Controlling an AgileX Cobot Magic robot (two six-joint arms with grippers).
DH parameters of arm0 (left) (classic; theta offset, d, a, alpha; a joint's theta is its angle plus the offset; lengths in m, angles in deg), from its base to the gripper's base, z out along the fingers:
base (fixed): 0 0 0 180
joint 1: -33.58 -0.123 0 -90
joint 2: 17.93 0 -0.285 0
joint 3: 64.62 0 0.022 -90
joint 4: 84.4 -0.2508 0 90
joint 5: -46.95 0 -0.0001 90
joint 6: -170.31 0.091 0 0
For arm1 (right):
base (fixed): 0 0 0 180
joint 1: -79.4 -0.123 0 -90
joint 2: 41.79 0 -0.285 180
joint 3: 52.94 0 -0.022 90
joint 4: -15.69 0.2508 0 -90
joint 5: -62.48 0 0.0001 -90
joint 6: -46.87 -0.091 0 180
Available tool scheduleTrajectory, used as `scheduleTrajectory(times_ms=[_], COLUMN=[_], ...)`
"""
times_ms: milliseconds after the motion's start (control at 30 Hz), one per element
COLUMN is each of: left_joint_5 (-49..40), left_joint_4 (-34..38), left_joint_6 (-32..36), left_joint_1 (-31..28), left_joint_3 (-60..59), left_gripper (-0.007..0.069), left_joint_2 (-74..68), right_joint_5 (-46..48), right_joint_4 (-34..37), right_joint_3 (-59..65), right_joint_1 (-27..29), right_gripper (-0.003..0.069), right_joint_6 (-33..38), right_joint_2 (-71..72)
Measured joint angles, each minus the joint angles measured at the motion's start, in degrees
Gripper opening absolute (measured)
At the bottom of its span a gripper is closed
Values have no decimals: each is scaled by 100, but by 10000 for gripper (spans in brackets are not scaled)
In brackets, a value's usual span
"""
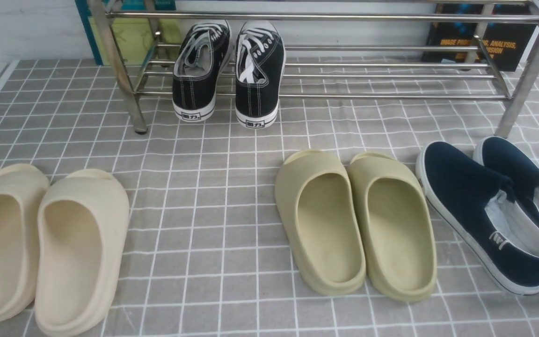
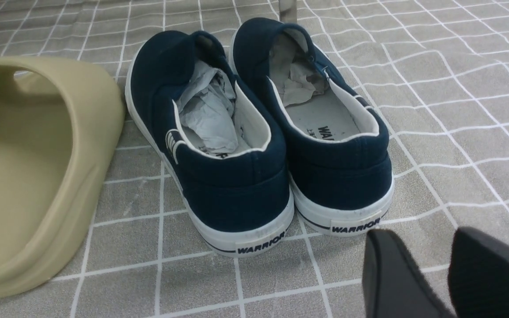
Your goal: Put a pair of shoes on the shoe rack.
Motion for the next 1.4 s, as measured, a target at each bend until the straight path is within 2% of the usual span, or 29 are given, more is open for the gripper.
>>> scheduleTrajectory(times_ms=[133,400,633,800,1033,1400], left_joint_5=[0,87,910,905,137,-1], left_joint_4=[-1,48,198,265,493,113], left_joint_6=[7,-66,-353,-427,-434,-428], left_joint_1=[0,0,0,0,0,0], left_joint_3=[-970,-3864,-6231,-6792,-7142,-7161], left_gripper=[173,-12,-13,-13,-13,-13], left_joint_2=[829,2805,4978,5496,5797,5797], right_joint_5=[0,0,0,0,0,0], right_joint_4=[0,0,0,0,0,0], right_joint_3=[0,0,0,0,0,0], right_joint_1=[0,0,0,0,0,0], right_gripper=[239,239,239,239,239,239], right_joint_6=[0,0,0,0,0,0], right_joint_2=[0,0,0,0,0,0])
